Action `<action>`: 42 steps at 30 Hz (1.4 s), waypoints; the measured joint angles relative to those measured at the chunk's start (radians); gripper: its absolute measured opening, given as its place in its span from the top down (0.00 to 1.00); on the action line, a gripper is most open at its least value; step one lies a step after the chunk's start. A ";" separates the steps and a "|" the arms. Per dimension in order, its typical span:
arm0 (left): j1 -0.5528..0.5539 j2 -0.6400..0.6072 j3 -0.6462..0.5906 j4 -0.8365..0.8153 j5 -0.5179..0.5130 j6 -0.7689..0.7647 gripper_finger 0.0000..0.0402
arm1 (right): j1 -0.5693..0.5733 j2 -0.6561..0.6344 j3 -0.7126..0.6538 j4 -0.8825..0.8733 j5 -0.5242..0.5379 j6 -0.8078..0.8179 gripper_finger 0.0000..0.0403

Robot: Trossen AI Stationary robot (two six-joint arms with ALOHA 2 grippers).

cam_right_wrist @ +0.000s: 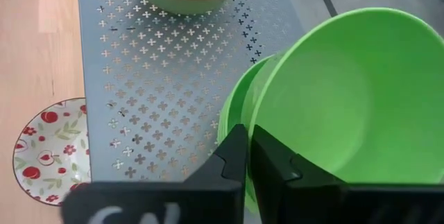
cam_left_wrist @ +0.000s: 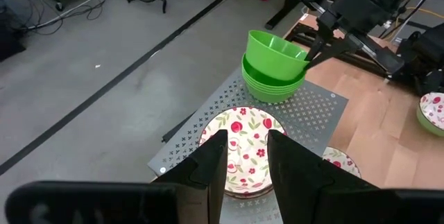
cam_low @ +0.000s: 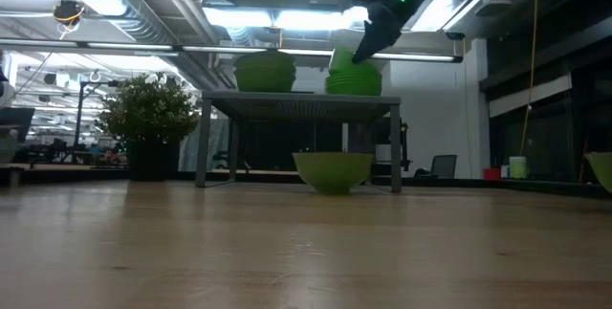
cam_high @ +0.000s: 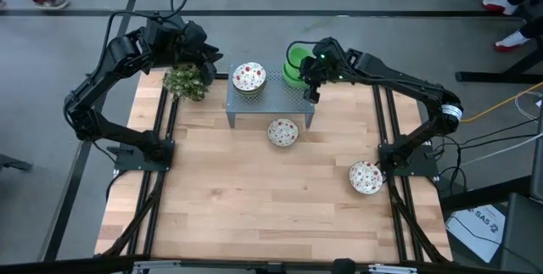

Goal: Pick & Place Mini bowls
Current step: Stack the green bowl on the green bowl, then stack the green patterned bowl on the green patterned bowl

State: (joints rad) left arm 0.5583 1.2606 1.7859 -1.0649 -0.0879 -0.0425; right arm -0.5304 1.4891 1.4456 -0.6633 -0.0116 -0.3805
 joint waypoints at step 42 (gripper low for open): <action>-0.025 0.000 0.000 0.001 0.089 0.003 0.76 | 0.113 -0.157 0.000 -0.013 -0.068 0.256 0.79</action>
State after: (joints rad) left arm 0.5337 1.2606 1.7859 -1.0644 0.0016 -0.0391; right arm -0.4176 1.3325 1.4456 -0.6760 -0.0801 -0.1246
